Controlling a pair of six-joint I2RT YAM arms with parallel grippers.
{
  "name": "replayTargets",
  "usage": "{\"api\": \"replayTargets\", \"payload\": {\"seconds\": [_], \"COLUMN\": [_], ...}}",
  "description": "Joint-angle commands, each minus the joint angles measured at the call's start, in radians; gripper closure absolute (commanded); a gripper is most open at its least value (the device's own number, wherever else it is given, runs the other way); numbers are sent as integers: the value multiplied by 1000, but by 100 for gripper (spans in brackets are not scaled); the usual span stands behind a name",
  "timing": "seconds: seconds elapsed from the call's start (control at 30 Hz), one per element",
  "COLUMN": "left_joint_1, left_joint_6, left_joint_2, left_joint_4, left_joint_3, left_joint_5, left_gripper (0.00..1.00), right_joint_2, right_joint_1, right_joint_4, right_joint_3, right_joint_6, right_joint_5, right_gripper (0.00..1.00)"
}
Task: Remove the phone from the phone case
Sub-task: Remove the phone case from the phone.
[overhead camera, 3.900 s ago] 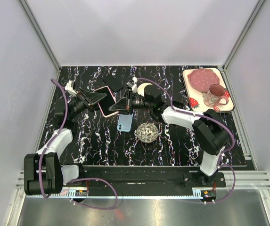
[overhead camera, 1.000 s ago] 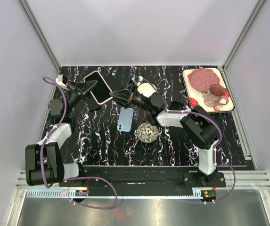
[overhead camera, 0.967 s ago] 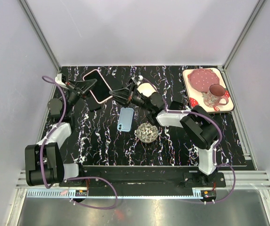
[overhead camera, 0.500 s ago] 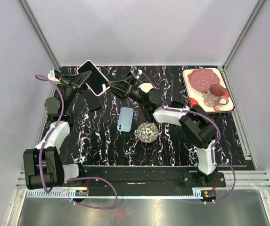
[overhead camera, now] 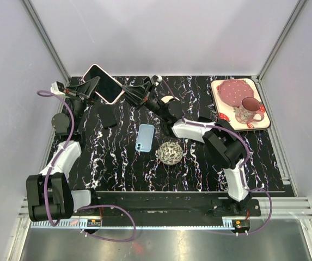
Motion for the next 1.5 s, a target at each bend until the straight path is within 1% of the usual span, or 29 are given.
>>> {"api": "replayTargets", "payload": {"seconds": [0.0, 0.27, 0.3, 0.33, 0.53, 0.6, 0.63, 0.67, 0.7, 0.77, 0.8, 0.83, 0.9, 1.07, 1.1, 1.17, 1.2, 1.27, 1.4, 1.43, 1.47], "left_joint_1": [-50, -78, -78, -101, -113, -113, -113, -115, -115, -115, -115, -115, -113, -113, -113, -115, -116, -118, -132, -141, -153], "left_joint_6": [-278, -296, -296, -295, -304, -304, -307, -305, -305, -304, -298, -293, -299, -290, -288, -282, -278, -267, -244, -230, -204], "left_joint_2": [-83, -64, -65, -67, -70, -67, -64, -62, -61, -51, -48, -47, -45, -57, -60, -64, -65, -73, -62, -56, -53], "left_joint_4": [494, 522, 522, 524, 522, 522, 522, 522, 522, 504, 485, 478, 476, 476, 473, 467, 455, 447, 413, 378, 328], "left_joint_3": [46, 95, 97, 98, 114, 132, 141, 155, 160, 187, 201, 209, 207, 180, 177, 174, 175, 174, 203, 233, 249], "left_joint_5": [15, -16, -15, -21, -34, -30, -19, -15, -8, 39, 94, 108, 131, 148, 163, 174, 195, 200, 266, 298, 333], "left_gripper": [100, 100, 100, 100, 100, 100, 100, 100, 100, 100, 100, 100, 100, 100, 100, 100, 100, 100, 100, 100, 100], "right_joint_2": [52, 86, 89, 94, 103, 100, 89, 77, 60, -22, -77, -105, -153, -194, -207, -224, -242, -251, -247, -244, -242], "right_joint_1": [-22, -20, -20, -22, -13, -13, -14, -19, -29, -40, -49, -55, -66, -74, -74, -77, -75, -78, -82, -83, -85], "right_joint_4": [164, 156, 153, 151, 141, 122, 107, 75, -67, -257, -427, -495, -622, -793, -872, -947, -1017, -1069, -1145, -1171, -1212], "right_joint_3": [96, 155, 152, 143, 115, 106, 92, 81, 67, 11, -23, -38, -75, -79, -63, -62, -63, -63, -23, -5, 9], "right_joint_6": [330, 322, 321, 319, 313, 302, 270, 249, 227, 108, 54, -31, -86, -204, -230, -305, -329, -394, -486, -551, -581], "right_joint_5": [200, 208, 206, 204, 198, 180, 165, 136, 28, -100, -118, -127, -139, -167, -167, -144, -133, -112, -141, -160, -188], "right_gripper": [100, 100, 100, 100, 100, 100, 100, 100, 100, 100, 100, 100, 100, 100, 100, 100, 100, 100, 100, 100, 100]}}
